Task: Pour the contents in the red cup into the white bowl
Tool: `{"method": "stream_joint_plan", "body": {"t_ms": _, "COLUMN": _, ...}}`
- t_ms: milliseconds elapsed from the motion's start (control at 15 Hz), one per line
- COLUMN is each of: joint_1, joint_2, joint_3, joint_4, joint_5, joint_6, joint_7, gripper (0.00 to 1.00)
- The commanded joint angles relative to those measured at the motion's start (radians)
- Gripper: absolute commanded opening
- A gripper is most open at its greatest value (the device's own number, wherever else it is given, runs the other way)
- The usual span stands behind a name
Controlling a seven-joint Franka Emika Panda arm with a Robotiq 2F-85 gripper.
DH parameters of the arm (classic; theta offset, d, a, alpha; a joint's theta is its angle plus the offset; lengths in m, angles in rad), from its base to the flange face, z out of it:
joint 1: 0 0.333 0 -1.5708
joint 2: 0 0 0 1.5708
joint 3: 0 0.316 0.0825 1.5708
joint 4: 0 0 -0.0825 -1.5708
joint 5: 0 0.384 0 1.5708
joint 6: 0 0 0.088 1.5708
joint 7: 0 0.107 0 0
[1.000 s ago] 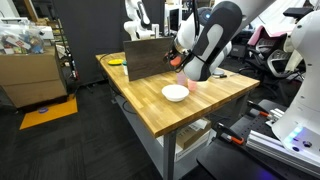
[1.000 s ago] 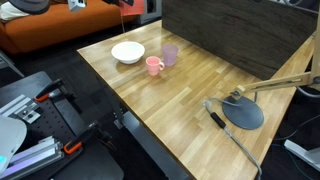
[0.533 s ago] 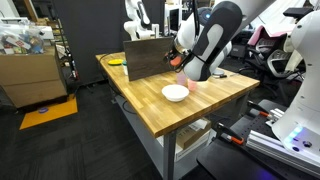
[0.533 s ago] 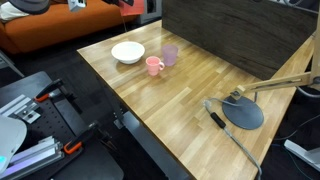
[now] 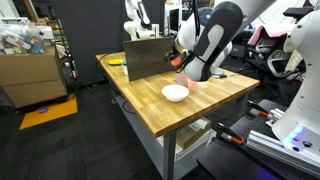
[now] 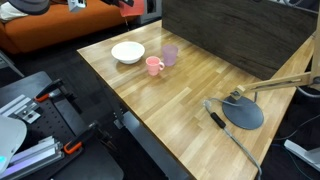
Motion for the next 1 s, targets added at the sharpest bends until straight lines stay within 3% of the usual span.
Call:
{"method": "stream_joint_plan", "body": {"t_ms": 0, "joint_1": 0.004, "joint_2": -0.008, "joint_3": -0.011, "joint_4": -0.008, "joint_5": -0.025, "joint_6": 0.003, "joint_7": -0.013, "gripper": 0.55}}
{"method": "stream_joint_plan", "body": {"t_ms": 467, "joint_1": -0.015, "joint_2": -0.085, "joint_3": 0.009, "joint_4": -0.027, "joint_5": -0.085, "joint_6": 0.008, "joint_7": -0.036, "gripper": 0.55}}
{"method": "stream_joint_plan", "body": {"t_ms": 933, "joint_1": -0.092, "joint_2": -0.242, "joint_3": 0.005, "joint_4": -0.051, "joint_5": -0.215, "joint_6": -0.017, "joint_7": -0.13, "gripper": 0.55}}
